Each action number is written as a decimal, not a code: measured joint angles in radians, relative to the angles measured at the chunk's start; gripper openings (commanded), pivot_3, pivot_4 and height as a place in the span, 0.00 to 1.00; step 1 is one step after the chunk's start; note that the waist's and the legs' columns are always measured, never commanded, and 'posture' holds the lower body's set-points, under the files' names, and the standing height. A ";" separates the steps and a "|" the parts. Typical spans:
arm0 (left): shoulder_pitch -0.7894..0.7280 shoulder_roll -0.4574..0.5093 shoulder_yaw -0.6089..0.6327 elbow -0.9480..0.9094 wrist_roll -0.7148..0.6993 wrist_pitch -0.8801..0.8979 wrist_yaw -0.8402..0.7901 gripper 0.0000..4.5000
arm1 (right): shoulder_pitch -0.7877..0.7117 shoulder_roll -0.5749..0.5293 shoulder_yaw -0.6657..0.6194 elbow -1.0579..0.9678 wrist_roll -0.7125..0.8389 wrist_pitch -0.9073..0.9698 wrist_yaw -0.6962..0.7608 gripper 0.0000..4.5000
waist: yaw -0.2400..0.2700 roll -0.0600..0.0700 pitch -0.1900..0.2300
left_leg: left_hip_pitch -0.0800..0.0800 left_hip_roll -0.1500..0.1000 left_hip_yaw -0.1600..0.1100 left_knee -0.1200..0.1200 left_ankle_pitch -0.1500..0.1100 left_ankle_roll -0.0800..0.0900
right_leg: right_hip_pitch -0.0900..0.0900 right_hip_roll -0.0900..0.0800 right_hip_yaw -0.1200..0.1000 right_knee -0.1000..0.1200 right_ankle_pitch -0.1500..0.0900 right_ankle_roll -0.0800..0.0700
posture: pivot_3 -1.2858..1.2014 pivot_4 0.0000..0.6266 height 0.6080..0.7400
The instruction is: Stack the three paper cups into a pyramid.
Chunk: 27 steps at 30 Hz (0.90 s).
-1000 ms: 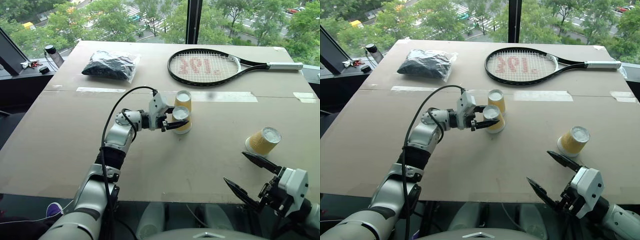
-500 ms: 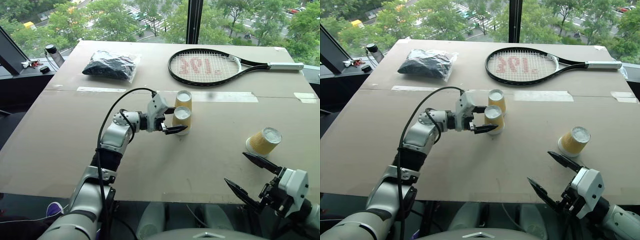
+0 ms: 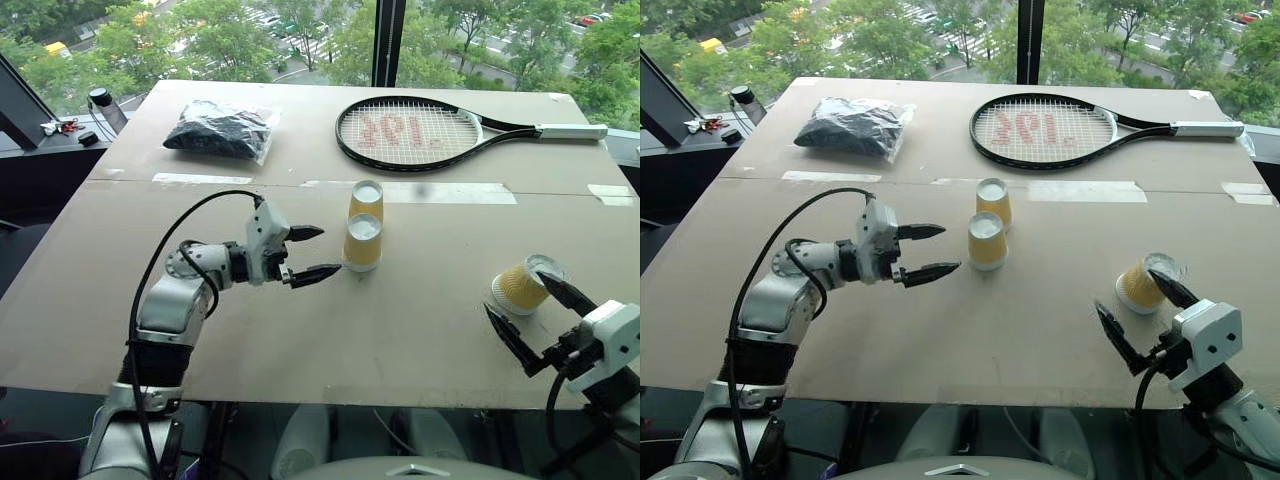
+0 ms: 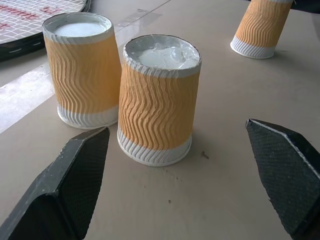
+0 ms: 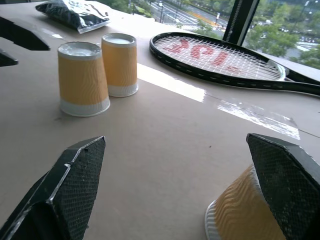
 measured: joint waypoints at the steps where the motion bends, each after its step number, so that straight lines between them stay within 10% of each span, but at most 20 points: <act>1: 0.025 0.006 0.010 -0.023 -0.004 -0.001 0.004 0.99 | -0.020 -0.002 -0.011 0.008 -0.011 0.017 -0.022 1.00 | -0.001 0.000 0.000 | 0.000 0.000 0.000 0.000 0.000 0.000 | 0.000 0.000 0.000 0.000 0.000 0.000 | 0.52 0.24 1.00; 14: 0.216 0.013 0.131 -0.213 -0.233 0.004 -0.040 0.99 | -0.316 -0.053 -0.019 0.273 -0.058 0.307 -0.134 1.00 | -0.010 0.001 0.000 | -0.001 0.000 0.000 0.000 0.000 0.001 | -0.001 0.000 0.000 0.000 0.000 0.000 | 0.52 0.24 1.00; 20: 0.262 0.027 0.158 -0.224 -0.284 0.006 -0.069 1.00 | -0.337 -0.048 -0.027 0.303 -0.017 0.332 -0.113 0.47 | -0.015 0.002 0.000 | -0.001 0.000 -0.001 0.000 -0.001 0.001 | -0.001 0.001 -0.001 0.001 0.000 0.000 | 0.52 0.24 1.00; 27: 0.318 0.046 0.188 -0.224 -0.297 -0.004 -0.089 1.00 | -0.362 -0.076 0.020 0.234 0.026 0.315 -0.015 0.44 | -0.029 0.002 0.000 | -0.001 0.000 -0.001 -0.001 -0.001 0.001 | -0.001 0.002 0.000 0.000 0.000 0.000 | 0.52 0.24 1.00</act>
